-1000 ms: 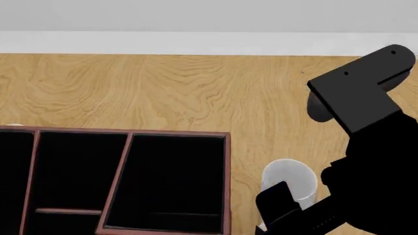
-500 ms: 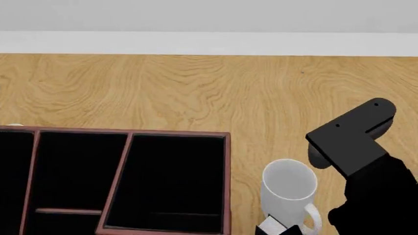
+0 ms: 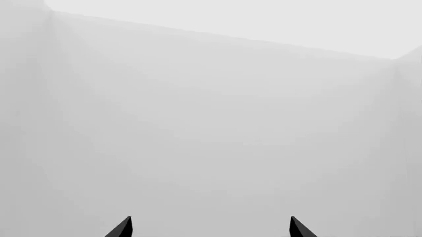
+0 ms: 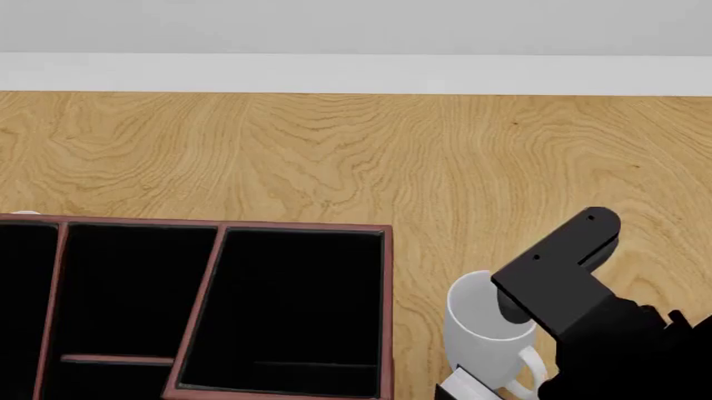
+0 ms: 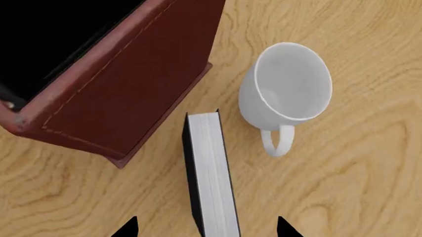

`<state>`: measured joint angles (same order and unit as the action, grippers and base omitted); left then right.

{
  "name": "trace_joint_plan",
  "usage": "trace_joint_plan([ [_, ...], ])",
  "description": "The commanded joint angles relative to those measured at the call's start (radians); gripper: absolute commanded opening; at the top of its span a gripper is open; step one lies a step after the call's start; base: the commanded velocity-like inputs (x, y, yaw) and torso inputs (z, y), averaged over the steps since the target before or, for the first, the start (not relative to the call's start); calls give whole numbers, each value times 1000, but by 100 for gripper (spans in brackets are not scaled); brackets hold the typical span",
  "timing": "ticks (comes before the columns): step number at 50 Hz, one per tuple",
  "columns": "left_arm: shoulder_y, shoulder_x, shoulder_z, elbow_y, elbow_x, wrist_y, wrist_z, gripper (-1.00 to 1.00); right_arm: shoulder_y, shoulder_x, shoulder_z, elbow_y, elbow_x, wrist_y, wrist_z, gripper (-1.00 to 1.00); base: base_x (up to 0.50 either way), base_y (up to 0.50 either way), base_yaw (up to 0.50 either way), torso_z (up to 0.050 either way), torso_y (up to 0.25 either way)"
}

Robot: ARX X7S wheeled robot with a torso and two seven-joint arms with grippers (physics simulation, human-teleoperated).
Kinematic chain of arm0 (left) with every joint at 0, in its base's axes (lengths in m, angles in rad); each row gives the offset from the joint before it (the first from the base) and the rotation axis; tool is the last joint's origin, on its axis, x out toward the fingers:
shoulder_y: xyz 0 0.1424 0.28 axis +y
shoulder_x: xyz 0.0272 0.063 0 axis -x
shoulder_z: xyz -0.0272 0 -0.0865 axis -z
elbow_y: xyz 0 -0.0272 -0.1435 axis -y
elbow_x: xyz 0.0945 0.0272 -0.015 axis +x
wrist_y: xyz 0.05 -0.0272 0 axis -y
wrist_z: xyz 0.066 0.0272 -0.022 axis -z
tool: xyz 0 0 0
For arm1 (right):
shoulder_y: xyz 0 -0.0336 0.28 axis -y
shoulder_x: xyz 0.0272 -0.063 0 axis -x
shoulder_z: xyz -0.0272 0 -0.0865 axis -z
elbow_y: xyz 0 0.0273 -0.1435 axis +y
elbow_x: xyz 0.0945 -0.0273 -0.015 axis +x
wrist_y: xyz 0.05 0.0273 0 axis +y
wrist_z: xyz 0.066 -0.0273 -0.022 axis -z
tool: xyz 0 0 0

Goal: Pick up the book and place it in the right compartment of the caddy.

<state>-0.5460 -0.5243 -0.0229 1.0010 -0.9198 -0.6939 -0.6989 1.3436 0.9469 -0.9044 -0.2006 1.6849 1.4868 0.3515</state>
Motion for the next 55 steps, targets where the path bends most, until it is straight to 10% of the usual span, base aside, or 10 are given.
trace_joint_plan([
  [1, -35, -9, 19, -1, -17, -9, -22, 100, -65, -15, -46, -25, -196, -74, -162, 100, 0, 0, 0, 0, 0],
  [55, 17, -46, 57, -33, 27, 51, -22, 100, -233, -63, -228, 86, -497, -279, -318, 100, 0, 0, 0, 0, 0],
])
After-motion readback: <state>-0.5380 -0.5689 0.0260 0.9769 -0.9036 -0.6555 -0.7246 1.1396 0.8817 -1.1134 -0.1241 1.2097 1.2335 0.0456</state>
